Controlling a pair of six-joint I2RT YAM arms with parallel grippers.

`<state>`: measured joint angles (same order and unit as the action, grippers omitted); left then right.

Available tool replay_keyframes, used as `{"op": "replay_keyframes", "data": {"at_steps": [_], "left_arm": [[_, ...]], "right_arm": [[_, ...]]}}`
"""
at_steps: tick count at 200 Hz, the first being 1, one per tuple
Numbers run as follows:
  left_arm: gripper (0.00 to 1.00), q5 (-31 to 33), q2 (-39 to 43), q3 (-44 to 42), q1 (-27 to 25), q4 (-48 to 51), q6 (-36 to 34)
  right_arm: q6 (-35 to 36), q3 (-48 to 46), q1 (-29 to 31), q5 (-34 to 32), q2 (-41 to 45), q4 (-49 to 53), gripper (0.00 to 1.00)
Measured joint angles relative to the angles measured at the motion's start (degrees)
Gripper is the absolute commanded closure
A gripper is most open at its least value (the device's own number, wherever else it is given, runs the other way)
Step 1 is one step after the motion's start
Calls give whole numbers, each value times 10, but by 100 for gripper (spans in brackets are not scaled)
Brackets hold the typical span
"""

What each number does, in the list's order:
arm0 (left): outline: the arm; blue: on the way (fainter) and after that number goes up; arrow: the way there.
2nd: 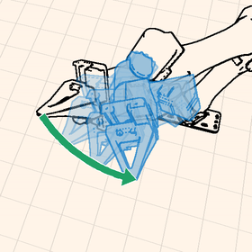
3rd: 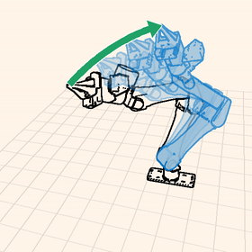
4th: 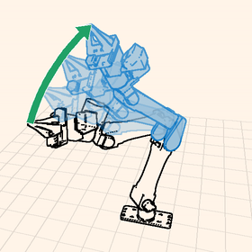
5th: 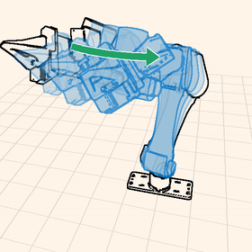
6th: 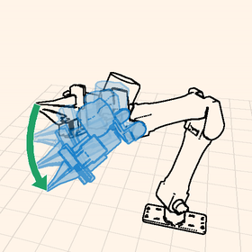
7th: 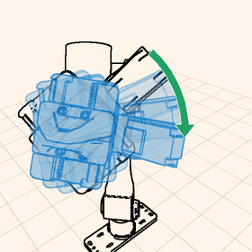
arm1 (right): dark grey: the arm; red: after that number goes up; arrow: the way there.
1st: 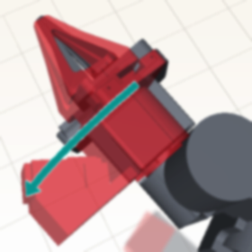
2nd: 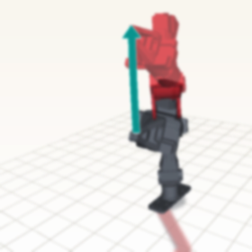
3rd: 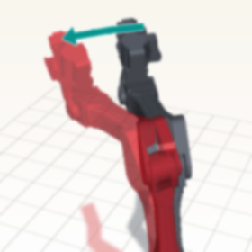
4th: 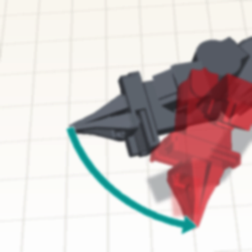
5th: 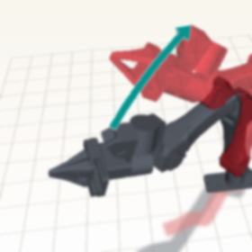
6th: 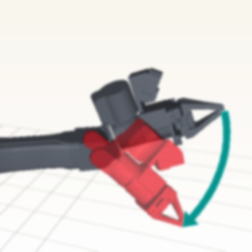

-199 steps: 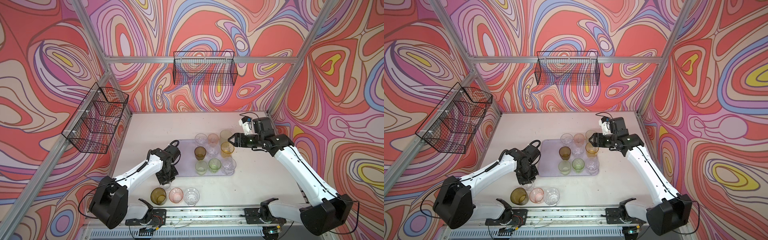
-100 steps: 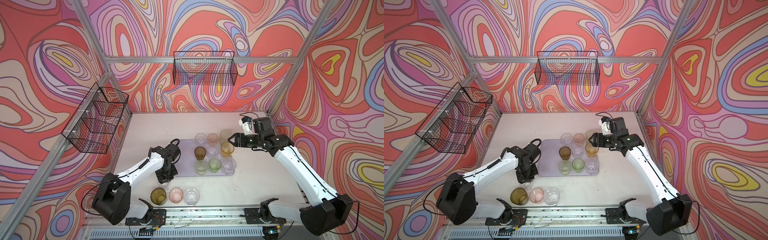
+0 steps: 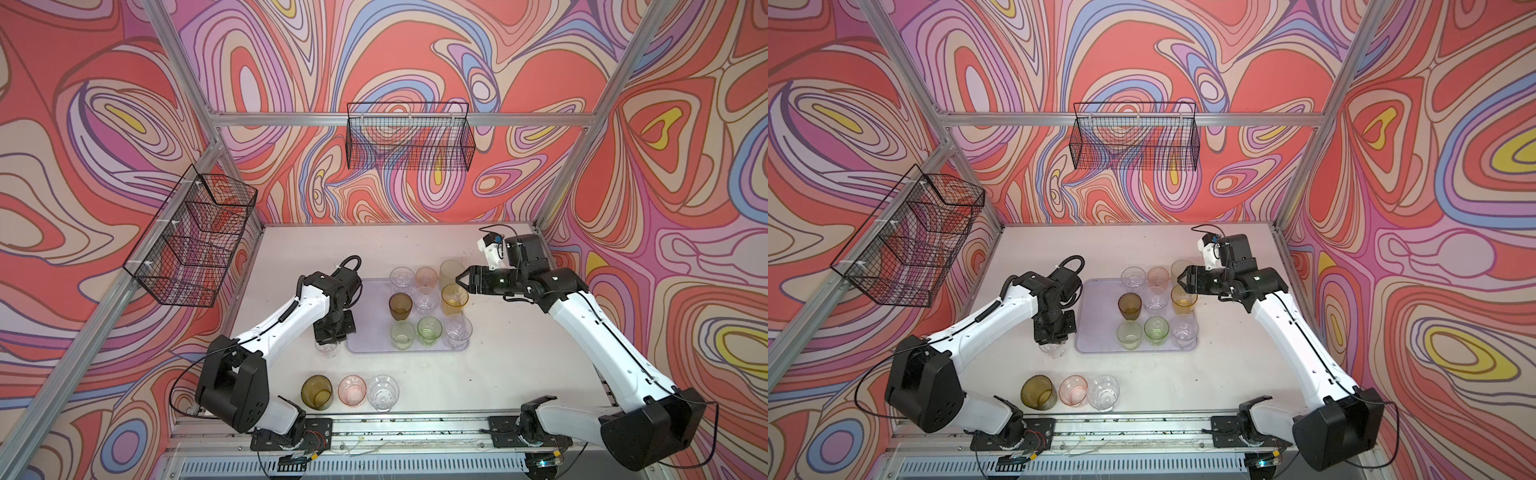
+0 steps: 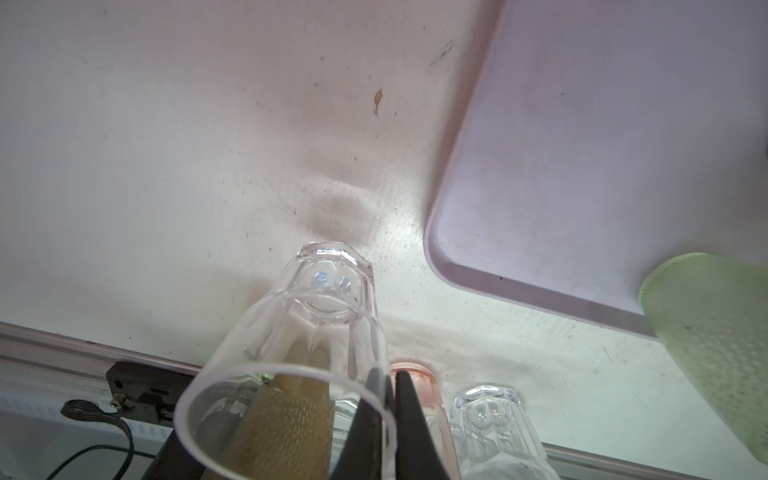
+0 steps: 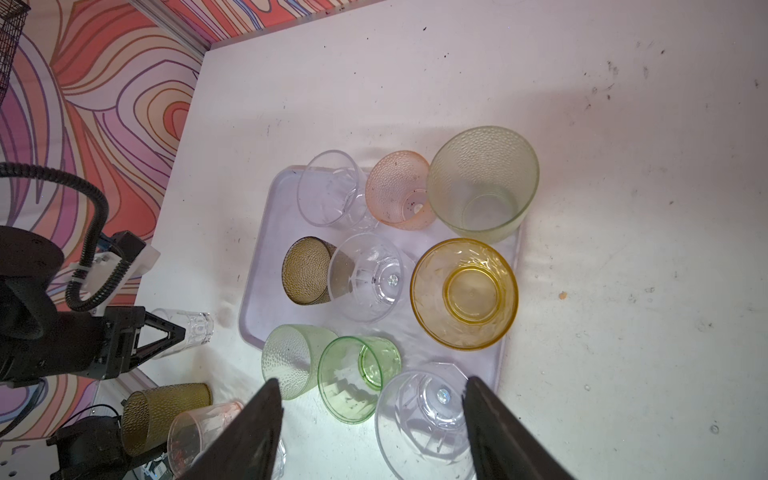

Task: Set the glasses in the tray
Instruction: 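Lift the clear cup with the left gripper and carry it over the tray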

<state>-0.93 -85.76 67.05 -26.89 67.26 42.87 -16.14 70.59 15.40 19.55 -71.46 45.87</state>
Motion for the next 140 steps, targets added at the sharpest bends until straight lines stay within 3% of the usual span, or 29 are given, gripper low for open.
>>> {"op": "replay_keyframes", "data": {"at_steps": [140], "left_arm": [[100,8,-129,207,3,45,-179]], "right_arm": [[0,-1,0,2,2,0,29]]}}
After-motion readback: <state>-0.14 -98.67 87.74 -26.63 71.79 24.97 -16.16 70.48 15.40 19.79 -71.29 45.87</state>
